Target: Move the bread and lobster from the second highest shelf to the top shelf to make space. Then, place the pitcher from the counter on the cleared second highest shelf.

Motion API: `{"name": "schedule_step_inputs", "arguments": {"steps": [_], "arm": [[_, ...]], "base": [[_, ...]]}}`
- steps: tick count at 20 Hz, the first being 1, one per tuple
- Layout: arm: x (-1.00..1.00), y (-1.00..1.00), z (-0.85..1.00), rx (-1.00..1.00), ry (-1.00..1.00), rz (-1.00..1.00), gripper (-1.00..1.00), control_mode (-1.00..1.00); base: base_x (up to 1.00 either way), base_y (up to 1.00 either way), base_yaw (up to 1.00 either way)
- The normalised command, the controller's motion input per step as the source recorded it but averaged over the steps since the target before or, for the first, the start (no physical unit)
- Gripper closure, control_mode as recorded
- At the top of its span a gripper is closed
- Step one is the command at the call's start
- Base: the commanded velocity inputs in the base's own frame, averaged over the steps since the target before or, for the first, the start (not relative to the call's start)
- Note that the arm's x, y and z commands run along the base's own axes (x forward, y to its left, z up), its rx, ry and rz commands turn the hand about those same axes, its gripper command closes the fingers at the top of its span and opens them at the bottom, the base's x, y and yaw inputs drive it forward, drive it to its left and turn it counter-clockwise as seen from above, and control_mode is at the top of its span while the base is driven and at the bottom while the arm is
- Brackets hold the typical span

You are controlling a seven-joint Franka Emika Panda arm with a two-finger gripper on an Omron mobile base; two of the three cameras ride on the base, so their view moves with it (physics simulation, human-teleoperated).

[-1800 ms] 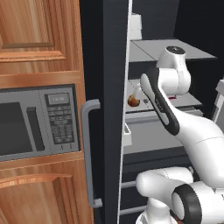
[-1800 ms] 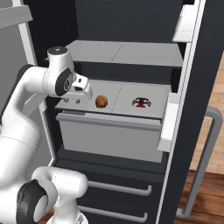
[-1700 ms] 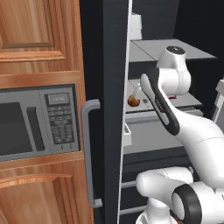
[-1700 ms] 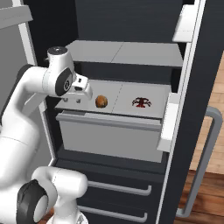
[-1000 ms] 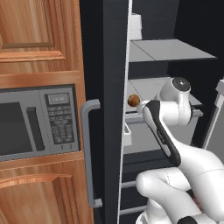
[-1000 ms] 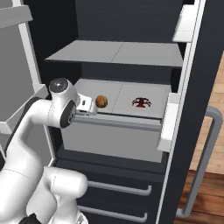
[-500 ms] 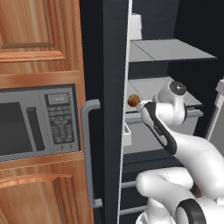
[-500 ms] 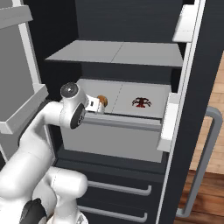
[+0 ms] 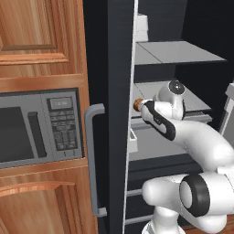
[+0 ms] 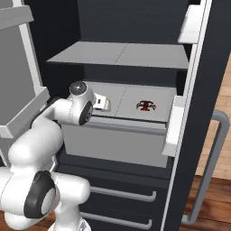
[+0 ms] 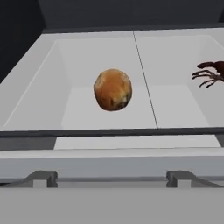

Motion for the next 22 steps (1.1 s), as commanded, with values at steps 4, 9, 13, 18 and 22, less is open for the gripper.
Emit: {"name": "schedule_step_inputs", "arguments": {"steps": [4, 9, 13, 18, 22], "arm": [[0.53, 0.00, -0.14, 0.00, 0.00, 0.00, -1.00, -1.00], [0.50, 0.00, -0.18, 0.00, 0.00, 0.00, -1.00, -1.00], [0.50, 0.00, -0.28, 0.00, 0.00, 0.00, -1.00, -1.00], [0.48, 0.00, -0.29, 0.00, 0.00, 0.00, -1.00, -1.00], [0.47, 0.00, -0.22, 0.00, 0.00, 0.00, -1.00, -1.00]], "base": [[0.00, 0.00, 0.00], [0.00, 0.00, 0.00], [0.00, 0.00, 0.00], [0.00, 0.00, 0.00], [0.00, 0.00, 0.00]]}}
